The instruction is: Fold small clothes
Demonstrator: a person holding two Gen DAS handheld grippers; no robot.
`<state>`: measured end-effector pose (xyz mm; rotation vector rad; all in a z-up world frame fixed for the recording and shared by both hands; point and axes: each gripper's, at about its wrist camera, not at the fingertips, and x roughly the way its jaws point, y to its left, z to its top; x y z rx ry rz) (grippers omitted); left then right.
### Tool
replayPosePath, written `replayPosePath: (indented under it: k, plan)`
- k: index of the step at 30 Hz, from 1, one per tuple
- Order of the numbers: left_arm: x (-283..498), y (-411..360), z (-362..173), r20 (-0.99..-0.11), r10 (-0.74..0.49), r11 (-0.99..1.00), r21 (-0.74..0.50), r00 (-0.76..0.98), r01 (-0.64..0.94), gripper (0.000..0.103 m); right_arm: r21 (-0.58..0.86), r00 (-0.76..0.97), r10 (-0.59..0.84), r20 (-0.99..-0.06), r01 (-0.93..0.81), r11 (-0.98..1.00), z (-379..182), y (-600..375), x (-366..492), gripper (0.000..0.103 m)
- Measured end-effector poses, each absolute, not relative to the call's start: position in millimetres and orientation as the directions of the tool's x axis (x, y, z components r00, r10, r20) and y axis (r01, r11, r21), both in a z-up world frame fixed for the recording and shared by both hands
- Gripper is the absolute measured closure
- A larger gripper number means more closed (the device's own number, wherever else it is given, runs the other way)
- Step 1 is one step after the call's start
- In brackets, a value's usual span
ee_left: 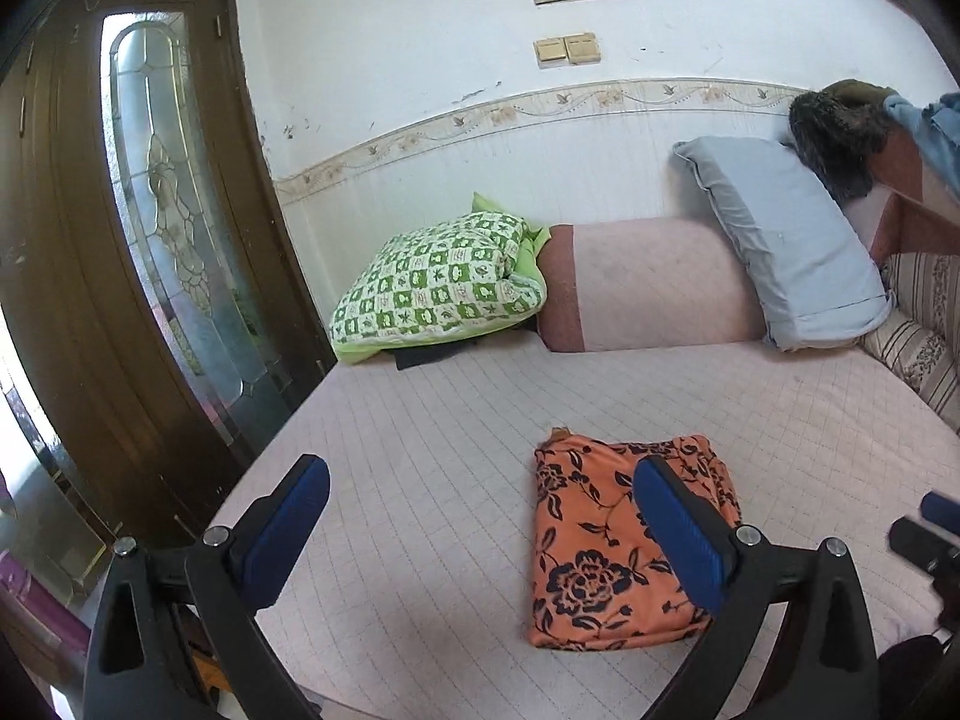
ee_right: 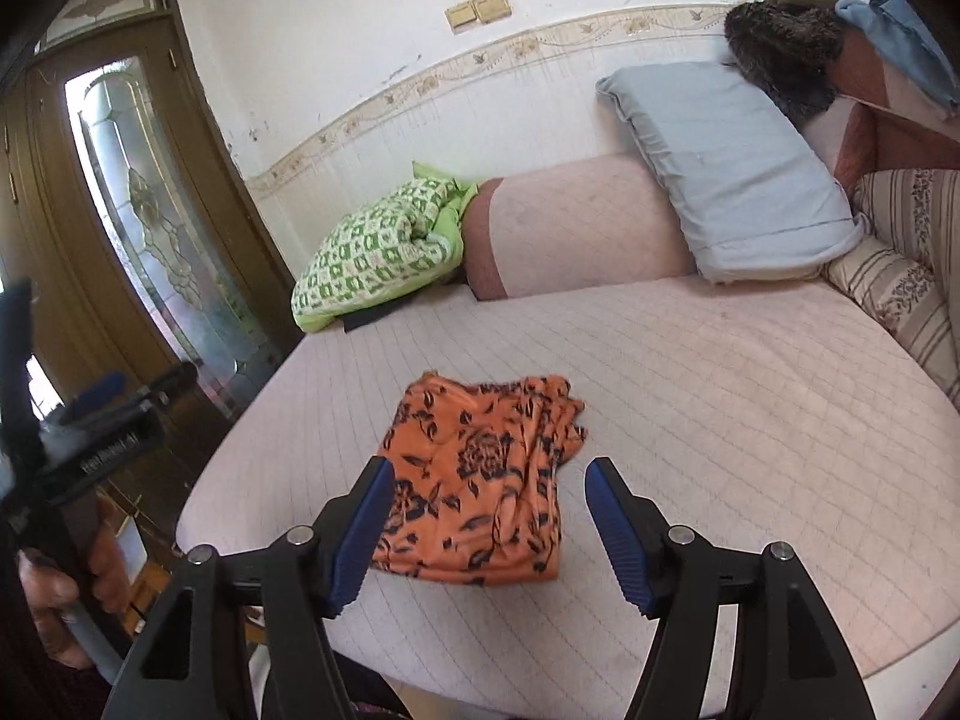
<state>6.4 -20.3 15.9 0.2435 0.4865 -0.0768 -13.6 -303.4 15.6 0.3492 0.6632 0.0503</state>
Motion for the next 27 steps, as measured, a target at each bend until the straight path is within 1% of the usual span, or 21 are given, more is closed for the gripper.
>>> replayPosePath:
  k: [5,13,21,27]
  plan:
    - [-5.2,-12.0,18.6,-0.465,-0.022,0.975,0.185,0.885,0.121,0.002,0.332,0.784,0.151,-0.602,0.074,0.940,7.2,-293.4,-20.0,0.034]
    - [-12.2,10.4,21.2,-0.459,-0.046,0.985,0.129,0.888,0.118,0.002,0.304,0.791,0.161,-0.590,0.033,0.952,16.9,-268.2,-20.8,0.034]
    - [-16.5,25.6,26.2,-0.420,-0.038,0.988,0.121,0.907,0.097,0.002,0.272,0.787,0.180,-0.590,-0.017,0.962,24.4,-238.0,-12.4,0.034]
    - [-19.9,27.8,27.2,-0.407,-0.072,0.985,0.117,0.911,0.130,0.002,0.249,0.787,0.187,-0.588,-0.044,0.967,28.9,-225.1,-6.5,0.034]
